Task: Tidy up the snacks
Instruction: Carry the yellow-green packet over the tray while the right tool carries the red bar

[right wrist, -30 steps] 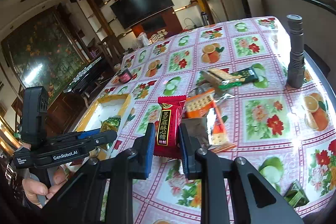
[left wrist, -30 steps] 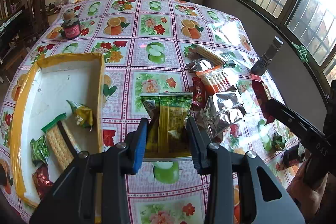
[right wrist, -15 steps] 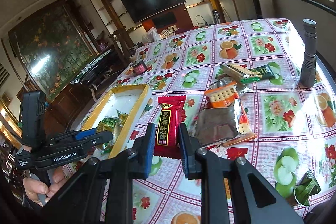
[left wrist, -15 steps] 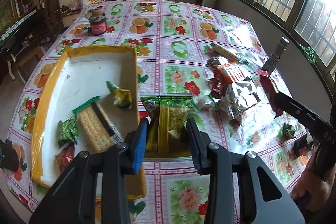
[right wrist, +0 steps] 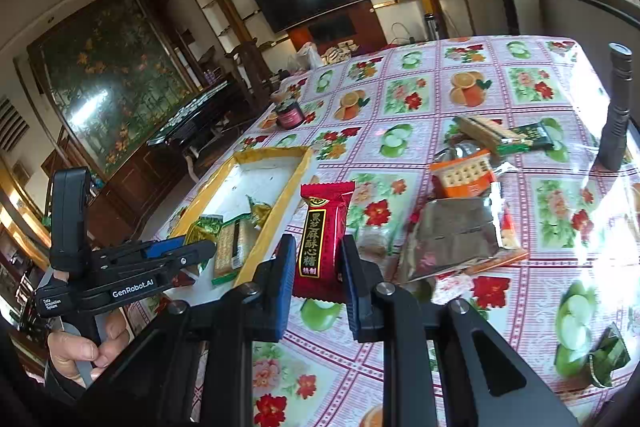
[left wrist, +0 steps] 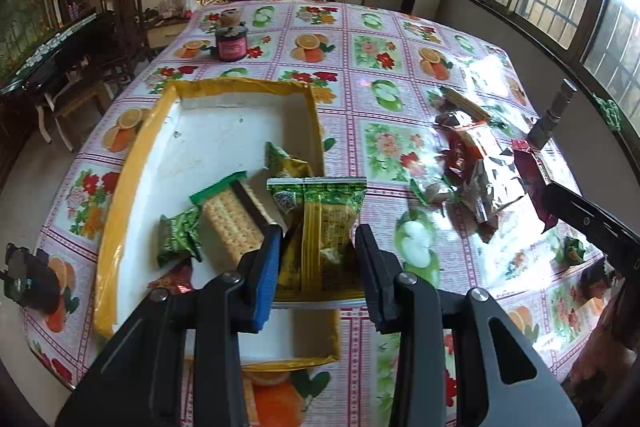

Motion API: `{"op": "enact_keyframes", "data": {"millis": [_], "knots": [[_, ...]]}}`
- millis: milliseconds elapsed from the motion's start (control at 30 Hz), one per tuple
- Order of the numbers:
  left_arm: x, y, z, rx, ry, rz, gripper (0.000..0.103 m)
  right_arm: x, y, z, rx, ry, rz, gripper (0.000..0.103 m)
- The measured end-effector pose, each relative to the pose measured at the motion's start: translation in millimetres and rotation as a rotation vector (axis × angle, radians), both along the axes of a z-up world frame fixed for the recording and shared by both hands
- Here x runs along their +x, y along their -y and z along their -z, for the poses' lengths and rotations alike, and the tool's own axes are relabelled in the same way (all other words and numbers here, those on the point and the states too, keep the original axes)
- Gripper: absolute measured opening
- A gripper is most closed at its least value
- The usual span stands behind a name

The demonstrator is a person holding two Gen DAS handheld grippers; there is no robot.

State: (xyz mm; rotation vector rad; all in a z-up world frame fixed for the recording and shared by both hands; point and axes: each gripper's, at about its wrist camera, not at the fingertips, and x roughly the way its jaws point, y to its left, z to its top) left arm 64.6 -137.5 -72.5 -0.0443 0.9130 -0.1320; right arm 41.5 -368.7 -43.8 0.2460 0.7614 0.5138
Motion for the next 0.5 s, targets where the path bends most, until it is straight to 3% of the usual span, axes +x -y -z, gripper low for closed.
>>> {"op": "enact_keyframes", "data": {"millis": [500], "knots": [[-3, -42, 8, 0.036, 0.007, -0.094, 0.039, 4, -57, 9, -0.004, -0.03, -0.127, 0.021]]}}
